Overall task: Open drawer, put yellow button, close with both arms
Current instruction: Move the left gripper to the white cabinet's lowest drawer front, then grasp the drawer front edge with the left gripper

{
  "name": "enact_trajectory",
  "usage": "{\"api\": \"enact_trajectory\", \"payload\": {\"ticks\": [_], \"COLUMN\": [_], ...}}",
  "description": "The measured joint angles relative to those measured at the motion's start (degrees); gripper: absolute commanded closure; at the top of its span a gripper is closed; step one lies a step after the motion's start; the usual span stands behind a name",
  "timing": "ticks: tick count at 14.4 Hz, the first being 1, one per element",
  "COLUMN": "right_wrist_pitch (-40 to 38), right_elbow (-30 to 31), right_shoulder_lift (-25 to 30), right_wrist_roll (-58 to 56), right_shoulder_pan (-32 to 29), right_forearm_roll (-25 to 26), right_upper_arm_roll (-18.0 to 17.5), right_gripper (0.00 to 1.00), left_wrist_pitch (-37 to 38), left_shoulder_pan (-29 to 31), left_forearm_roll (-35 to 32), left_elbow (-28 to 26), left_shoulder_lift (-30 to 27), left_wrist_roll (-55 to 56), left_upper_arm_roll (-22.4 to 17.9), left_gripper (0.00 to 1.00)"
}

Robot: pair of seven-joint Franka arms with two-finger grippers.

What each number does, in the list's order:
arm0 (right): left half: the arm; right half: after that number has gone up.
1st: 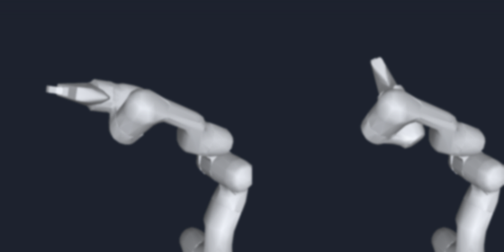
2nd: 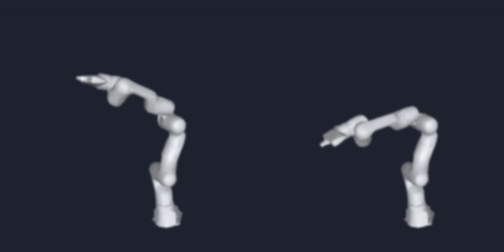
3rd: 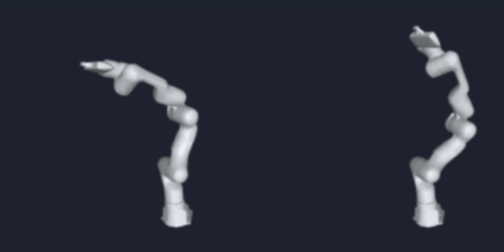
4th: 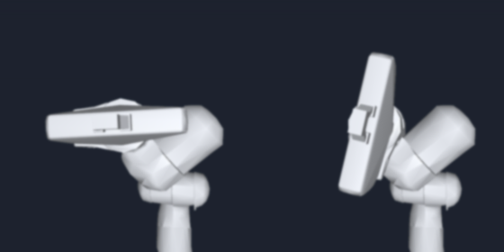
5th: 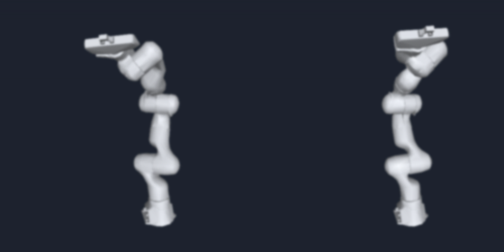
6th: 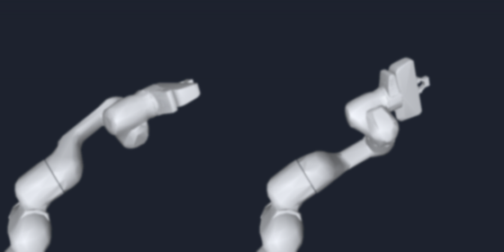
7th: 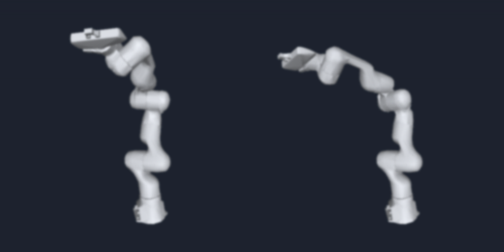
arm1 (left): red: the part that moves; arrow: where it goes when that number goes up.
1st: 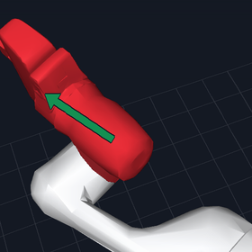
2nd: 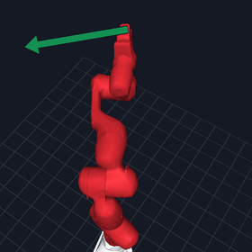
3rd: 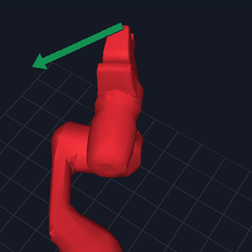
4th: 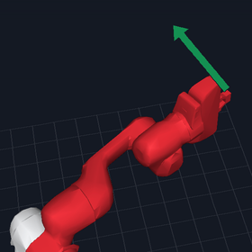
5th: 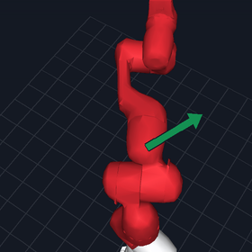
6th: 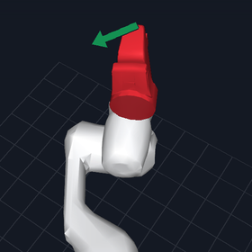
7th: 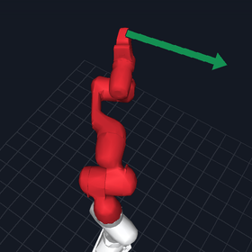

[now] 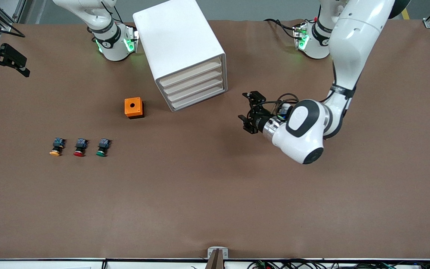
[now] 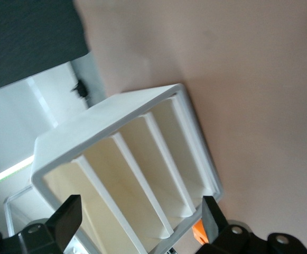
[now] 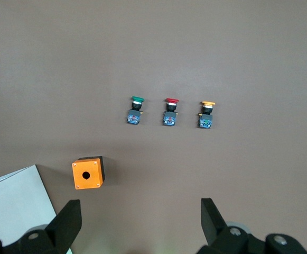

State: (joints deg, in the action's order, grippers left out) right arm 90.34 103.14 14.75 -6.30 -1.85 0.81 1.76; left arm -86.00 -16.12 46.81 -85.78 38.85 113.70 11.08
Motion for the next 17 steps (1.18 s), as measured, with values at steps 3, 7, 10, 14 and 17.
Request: {"api": "enact_trajectory", "payload": {"ticks": [3, 7, 10, 14, 17], "right_wrist_pitch": [0.0, 0.2, 0.2, 0.2, 0.2], "right_elbow": [0.0, 0.0, 0.0, 0.0, 0.0], "right_shoulder_lift": [0.0, 0.0, 0.0, 0.0, 0.0], "right_wrist_roll": [0.0, 0.0, 0.0, 0.0, 0.0], "right_shoulder_pan": [0.0, 0.0, 0.0, 0.0, 0.0], "right_forearm_roll": [0.0, 0.0, 0.0, 0.0, 0.0], "right_upper_arm_roll": [0.0, 0.0, 0.0, 0.0, 0.0], "right_gripper": [0.0, 0.0, 0.0, 0.0, 0.0], "left_wrist_pitch": [2.1, 3.7, 5.0, 5.2, 5.3], "left_shoulder_pan": [-1.6, -3.2, -3.8, -5.2, -7.1], "left_forearm_roll": [3.9, 8.9, 12.2, 14.8, 16.0], "left_elbow": [0.3, 0.4, 0.4, 0.4, 0.4], "left_shoulder_lift": [2.3, 3.4, 4.5, 6.3, 7.3], "left_wrist_roll": [4.9, 8.1, 11.2, 14.4, 15.3], "left_upper_arm_roll": [0.4, 0.4, 0.4, 0.5, 0.5], "left_gripper": [0.08, 0.36, 0.36, 0.38, 0.39]}}
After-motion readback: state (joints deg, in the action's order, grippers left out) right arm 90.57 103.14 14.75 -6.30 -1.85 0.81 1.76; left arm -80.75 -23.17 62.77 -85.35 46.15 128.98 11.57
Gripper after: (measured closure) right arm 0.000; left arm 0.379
